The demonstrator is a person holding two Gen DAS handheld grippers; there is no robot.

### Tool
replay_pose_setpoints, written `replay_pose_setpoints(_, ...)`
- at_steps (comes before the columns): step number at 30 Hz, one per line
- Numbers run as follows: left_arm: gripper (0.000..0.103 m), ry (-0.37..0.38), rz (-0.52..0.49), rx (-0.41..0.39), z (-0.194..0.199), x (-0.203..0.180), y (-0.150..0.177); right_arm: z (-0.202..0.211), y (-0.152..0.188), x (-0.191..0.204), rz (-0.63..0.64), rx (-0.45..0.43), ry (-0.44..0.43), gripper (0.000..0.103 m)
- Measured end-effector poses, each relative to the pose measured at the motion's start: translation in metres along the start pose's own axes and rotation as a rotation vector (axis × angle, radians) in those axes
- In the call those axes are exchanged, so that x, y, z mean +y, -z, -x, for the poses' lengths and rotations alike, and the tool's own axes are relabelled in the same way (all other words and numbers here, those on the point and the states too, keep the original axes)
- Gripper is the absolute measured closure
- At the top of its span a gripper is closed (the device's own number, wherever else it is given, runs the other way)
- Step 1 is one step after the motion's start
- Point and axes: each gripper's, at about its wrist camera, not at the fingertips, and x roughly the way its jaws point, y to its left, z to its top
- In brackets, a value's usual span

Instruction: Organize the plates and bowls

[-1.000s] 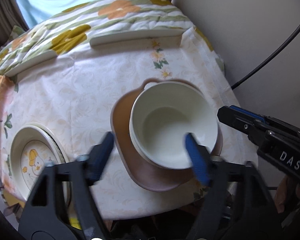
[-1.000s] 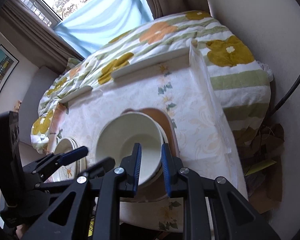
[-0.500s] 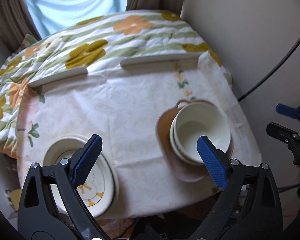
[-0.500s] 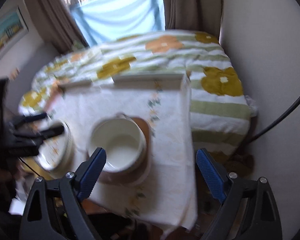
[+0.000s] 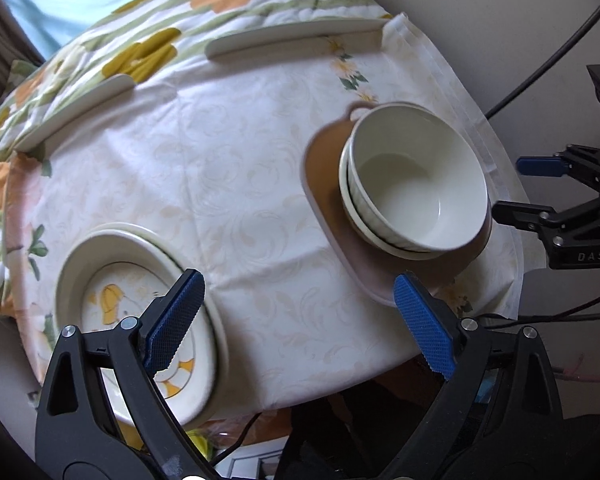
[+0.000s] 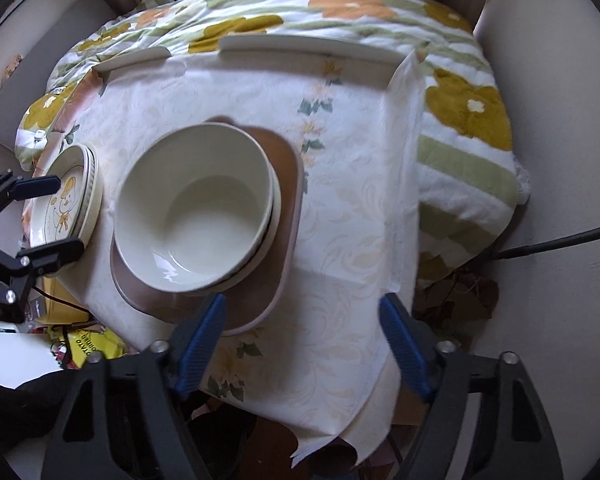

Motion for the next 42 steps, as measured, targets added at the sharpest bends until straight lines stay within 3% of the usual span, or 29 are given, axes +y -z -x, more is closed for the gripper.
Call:
replay_pose_setpoints(7, 0.008, -0.003, -0.017, 0.063, -0.031, -0.014, -0.009, -0.024, -0.006, 0.006, 0.059, 0.081, -0.006, 0.045)
replay_pose_setpoints(10, 0.012, 0.005, -0.018, 0.096, -0.046, -0.019, -0.011, -0.034, -0.008, 0.005, 0.077, 0.105, -0.021, 0.054)
replay_pose_setpoints(11, 0.019, 0.008, -0.019, 0.1, -0.05, -0.02, -0.011, -0.037, -0.009, 0.005, 0.082, 0.111, -0.027, 0.058)
replay_pose_setpoints(12, 0.039, 0.008, -0.015, 0.099, -0.055, -0.021, -0.011, -0.04, -0.01, 0.006, 0.084, 0.112, -0.039, 0.059)
replay_pose_setpoints(13, 0.051, 0.006, -0.01, 0.109, -0.06, -0.021, -0.011, -0.043, -0.011, 0.006, 0.087, 0.115, -0.045, 0.06)
replay_pose_setpoints(19, 0.075, 0.053, 0.012, 0.12, -0.078, -0.026, -0.014, -0.053, -0.009, 0.009, 0.112, 0.075, -0.124, 0.084)
replay_pose_setpoints(26, 0.081, 0.086, 0.007, 0.101, -0.088, -0.041, -0.01, -0.05, -0.003, 0.006, 0.124, 0.001, -0.137, 0.084)
replay_pose_setpoints(42, 0.082, -0.01, -0.017, 0.009, -0.073, -0.036, -0.011, -0.055, -0.001, 0.021, 0.162, -0.06, -0.124, 0.084)
